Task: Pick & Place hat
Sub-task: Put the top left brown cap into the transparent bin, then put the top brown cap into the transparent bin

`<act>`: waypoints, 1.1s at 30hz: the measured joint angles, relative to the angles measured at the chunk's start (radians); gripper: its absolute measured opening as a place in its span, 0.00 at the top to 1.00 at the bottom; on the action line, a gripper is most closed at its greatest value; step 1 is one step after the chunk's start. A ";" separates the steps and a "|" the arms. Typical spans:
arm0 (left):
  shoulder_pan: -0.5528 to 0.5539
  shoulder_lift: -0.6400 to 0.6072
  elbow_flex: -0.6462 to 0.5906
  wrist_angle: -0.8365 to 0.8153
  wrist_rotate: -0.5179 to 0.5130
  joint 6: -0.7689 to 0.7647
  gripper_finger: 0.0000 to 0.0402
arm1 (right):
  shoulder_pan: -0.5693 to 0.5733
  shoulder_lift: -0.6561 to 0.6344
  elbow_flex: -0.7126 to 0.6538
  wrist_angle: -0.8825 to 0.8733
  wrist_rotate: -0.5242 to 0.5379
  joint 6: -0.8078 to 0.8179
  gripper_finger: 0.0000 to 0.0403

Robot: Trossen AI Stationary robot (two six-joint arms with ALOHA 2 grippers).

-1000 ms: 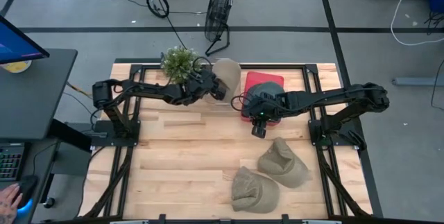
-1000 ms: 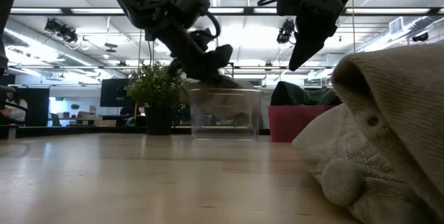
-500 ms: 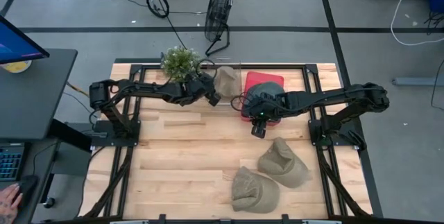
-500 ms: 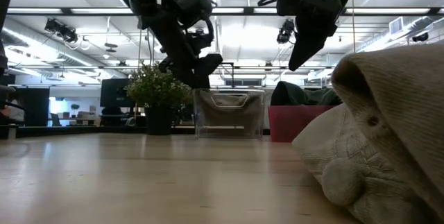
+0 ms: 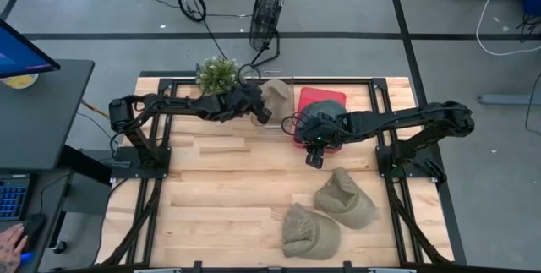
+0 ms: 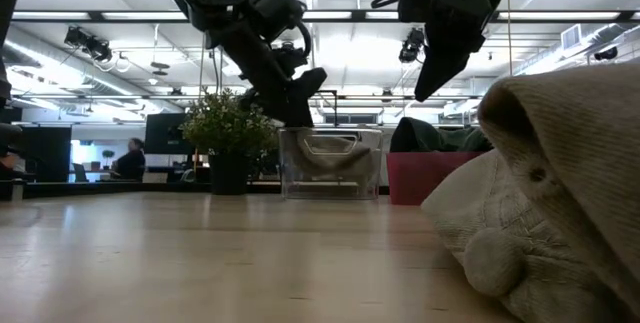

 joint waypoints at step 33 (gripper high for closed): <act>-0.094 -0.030 0.039 -0.159 0.209 0.090 0.60 | 0.104 0.000 -0.001 -0.012 -0.022 0.001 0.62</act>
